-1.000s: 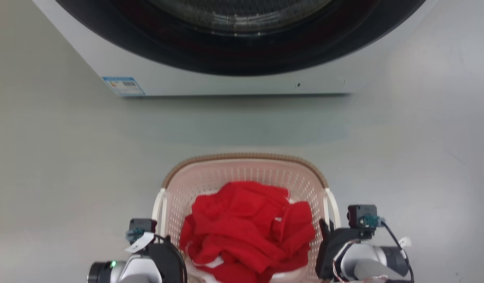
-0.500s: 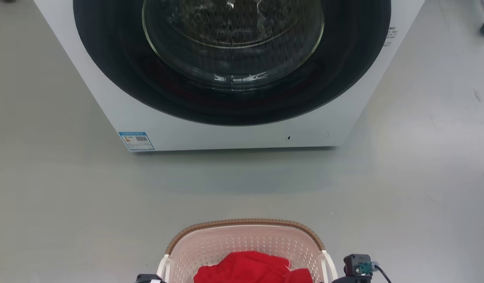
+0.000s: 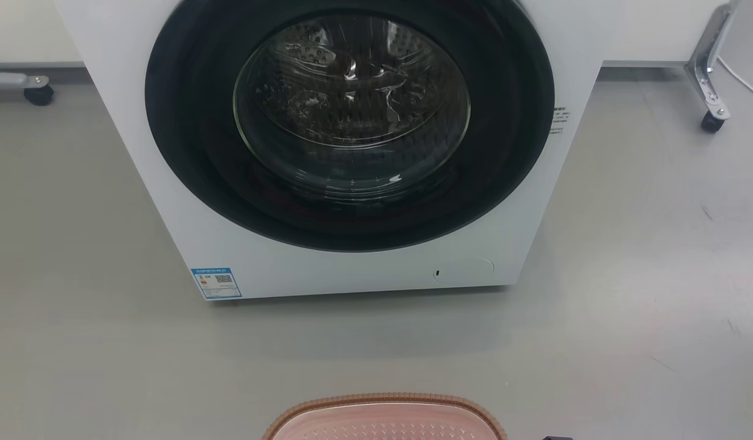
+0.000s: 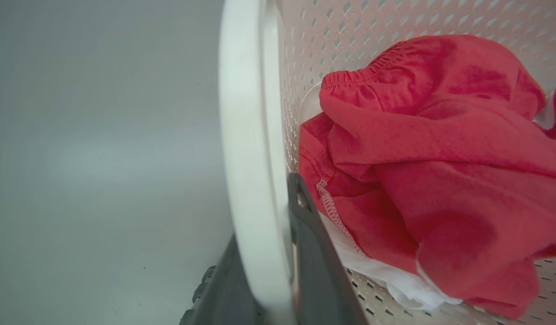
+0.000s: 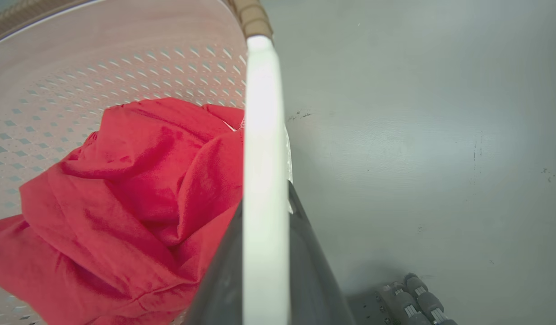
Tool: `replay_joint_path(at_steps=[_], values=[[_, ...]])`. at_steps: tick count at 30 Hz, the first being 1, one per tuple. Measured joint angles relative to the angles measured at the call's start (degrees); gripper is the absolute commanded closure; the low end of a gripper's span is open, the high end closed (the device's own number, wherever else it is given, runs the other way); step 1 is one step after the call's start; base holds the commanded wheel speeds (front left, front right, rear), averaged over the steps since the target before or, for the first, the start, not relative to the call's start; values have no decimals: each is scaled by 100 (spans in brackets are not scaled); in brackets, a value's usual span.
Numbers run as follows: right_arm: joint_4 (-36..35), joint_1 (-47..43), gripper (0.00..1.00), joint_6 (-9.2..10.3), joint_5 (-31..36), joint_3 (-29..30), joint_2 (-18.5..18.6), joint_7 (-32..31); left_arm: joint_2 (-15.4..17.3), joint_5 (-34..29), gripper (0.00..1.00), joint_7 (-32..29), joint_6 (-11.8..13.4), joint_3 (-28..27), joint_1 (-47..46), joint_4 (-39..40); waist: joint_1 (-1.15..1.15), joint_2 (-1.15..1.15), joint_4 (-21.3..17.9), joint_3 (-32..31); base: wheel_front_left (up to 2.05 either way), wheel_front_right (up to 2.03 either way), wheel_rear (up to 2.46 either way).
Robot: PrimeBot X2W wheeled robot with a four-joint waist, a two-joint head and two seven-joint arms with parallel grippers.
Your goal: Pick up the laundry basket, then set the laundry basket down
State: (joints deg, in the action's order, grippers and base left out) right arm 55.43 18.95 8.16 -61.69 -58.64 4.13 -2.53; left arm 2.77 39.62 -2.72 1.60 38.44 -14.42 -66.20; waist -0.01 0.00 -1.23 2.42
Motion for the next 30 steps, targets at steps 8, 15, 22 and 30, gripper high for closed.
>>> replay_joint_path(at_steps=[8, 15, 22, 30], values=[[9, -4, 100, 1, -143, -101, 18, -43, 20, 30, 100, -76, 49, 97, 2, 47, 1, 0, -64, -123, 0, 0, 0], [32, 23, 100, 1, -294, -177, 19, -42, 29, 74, 100, -122, 92, 143, 1, 71, 1, 1, -70, -114, 0, 0, 0], [42, 42, 100, 23, -404, -270, 23, -20, 33, 76, 100, -123, 93, 193, -7, 67, 1, 1, -75, -102, 0, 0, 0], [55, 57, 100, 25, -505, -375, 26, 16, 37, 218, 100, -124, 101, 244, -12, 59, 1, 1, -81, -85, 0, 0, 0]])
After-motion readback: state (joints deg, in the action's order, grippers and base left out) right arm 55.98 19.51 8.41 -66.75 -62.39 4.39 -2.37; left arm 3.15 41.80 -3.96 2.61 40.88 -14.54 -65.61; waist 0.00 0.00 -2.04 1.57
